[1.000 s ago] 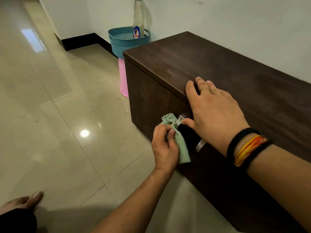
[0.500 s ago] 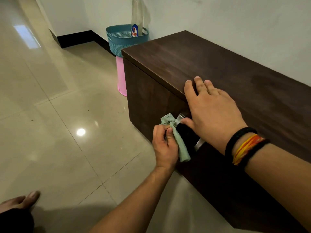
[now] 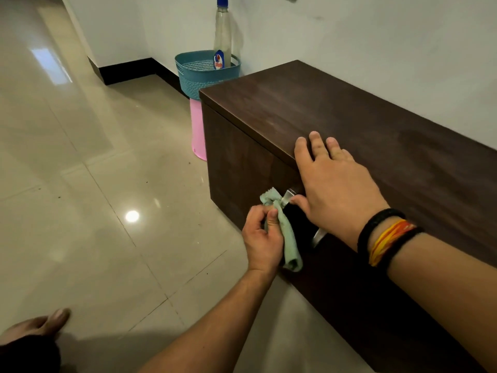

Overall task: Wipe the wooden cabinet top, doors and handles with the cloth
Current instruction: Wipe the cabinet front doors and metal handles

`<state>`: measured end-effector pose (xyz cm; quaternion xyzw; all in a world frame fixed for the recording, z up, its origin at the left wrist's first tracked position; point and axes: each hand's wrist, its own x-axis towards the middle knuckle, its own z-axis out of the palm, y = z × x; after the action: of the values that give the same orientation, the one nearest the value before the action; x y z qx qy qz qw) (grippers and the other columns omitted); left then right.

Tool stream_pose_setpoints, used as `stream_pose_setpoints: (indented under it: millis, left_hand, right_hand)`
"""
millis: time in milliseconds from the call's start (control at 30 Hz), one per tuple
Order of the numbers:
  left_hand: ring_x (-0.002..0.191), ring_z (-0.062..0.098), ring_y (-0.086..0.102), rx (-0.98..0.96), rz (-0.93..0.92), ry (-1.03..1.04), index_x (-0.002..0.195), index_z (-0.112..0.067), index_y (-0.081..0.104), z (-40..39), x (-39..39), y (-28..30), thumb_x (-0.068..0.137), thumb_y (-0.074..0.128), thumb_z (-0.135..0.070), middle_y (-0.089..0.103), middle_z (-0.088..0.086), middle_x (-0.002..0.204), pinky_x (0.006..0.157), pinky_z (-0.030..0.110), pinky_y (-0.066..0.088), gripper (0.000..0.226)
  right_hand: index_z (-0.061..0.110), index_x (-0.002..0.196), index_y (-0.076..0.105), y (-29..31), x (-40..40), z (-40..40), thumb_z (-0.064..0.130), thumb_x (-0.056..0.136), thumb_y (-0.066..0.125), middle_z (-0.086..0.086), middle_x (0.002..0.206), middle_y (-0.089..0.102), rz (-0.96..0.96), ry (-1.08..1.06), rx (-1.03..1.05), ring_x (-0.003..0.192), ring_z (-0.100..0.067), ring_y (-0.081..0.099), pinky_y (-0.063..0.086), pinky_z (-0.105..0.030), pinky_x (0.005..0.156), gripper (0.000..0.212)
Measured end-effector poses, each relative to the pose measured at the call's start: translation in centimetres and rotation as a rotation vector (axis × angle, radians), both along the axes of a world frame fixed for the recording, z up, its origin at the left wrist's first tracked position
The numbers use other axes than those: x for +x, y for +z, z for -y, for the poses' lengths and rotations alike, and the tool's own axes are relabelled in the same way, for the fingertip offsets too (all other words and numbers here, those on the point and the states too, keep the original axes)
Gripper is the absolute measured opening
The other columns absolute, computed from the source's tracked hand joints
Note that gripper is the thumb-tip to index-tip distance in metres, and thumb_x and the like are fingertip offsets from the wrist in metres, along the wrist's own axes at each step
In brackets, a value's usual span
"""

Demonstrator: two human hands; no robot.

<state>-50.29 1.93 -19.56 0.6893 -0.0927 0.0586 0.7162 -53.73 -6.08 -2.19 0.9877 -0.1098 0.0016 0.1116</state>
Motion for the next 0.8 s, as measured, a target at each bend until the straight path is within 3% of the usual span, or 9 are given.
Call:
stream_pose_setpoints:
  millis: [67,267,433,567,667,733,800]
  left_hand:
    - [0.074,0.002,0.054,0.008,-0.035,-0.005,0.075,-0.035,0.056,-0.3,-0.1,0.2,0.094,0.054,-0.035,0.059,-0.004,0.079,0.071,0.022,0.046,0.019]
    - [0.065,0.004,0.049,0.106,0.082,0.050,0.068,-0.018,0.053,0.4,1.1,4.0,0.092,0.065,-0.019,0.052,-0.004,0.071,0.061,0.013,0.038,0.026]
    - [0.074,0.012,0.056,0.010,0.119,-0.040,0.076,-0.012,0.060,-0.4,0.7,1.3,0.094,0.060,-0.025,0.058,0.000,0.078,0.068,0.023,0.046,0.022]
    - [0.074,0.003,0.054,0.213,0.098,-0.152,0.076,-0.022,0.063,-2.1,1.2,0.2,0.092,0.068,-0.020,0.056,-0.007,0.079,0.070,0.016,0.042,0.017]
    - [0.080,0.003,0.059,0.375,0.049,-0.289,0.084,-0.022,0.075,-3.6,0.9,-0.5,0.090,0.072,-0.029,0.062,-0.008,0.084,0.073,0.021,0.047,0.009]
    - [0.081,0.005,0.060,0.317,0.051,-0.269,0.085,-0.024,0.075,-3.8,0.1,0.3,0.091,0.072,-0.029,0.064,-0.008,0.083,0.072,0.018,0.047,0.008]
    - [0.082,0.004,0.062,0.223,0.031,-0.231,0.084,-0.027,0.073,-3.4,-1.0,1.8,0.092,0.071,-0.026,0.066,-0.011,0.083,0.070,0.012,0.046,0.008]
  right_hand:
    - [0.013,0.156,0.001,0.1,-0.1,0.0,0.050,0.089,0.065,-0.019,0.166,0.007,0.010,-0.010,0.010,0.151,-0.040,0.016,0.026,-0.048,0.118,0.100]
    - [0.016,0.157,0.000,-0.1,0.1,0.0,0.048,0.092,0.060,-0.020,0.166,0.009,0.005,-0.012,-0.024,0.150,-0.041,0.019,0.027,-0.049,0.117,0.094]
    - [0.028,0.157,-0.010,-0.5,-0.7,-0.3,0.052,0.095,0.053,-0.013,0.167,0.010,0.013,0.043,-0.109,0.148,-0.042,0.024,0.033,-0.052,0.114,0.092]
    - [0.030,0.159,-0.005,-0.3,-2.4,-0.1,0.043,0.096,0.055,-0.007,0.167,0.014,0.039,0.066,-0.089,0.150,-0.035,0.025,0.033,-0.048,0.114,0.088]
    - [0.027,0.158,0.022,-0.2,-5.4,0.9,0.036,0.089,0.068,-0.009,0.161,0.032,0.058,0.081,-0.116,0.145,-0.031,0.038,0.038,-0.045,0.111,0.084]
    - [0.024,0.148,0.047,-0.3,-7.6,2.0,0.029,0.086,0.073,-0.012,0.156,0.041,0.074,0.183,-0.159,0.143,-0.031,0.041,0.034,-0.045,0.111,0.067]
    - [0.026,0.136,0.061,-0.6,-9.3,2.9,0.027,0.084,0.075,-0.012,0.159,0.035,0.054,0.252,-0.237,0.148,-0.031,0.031,0.025,-0.045,0.115,0.054]
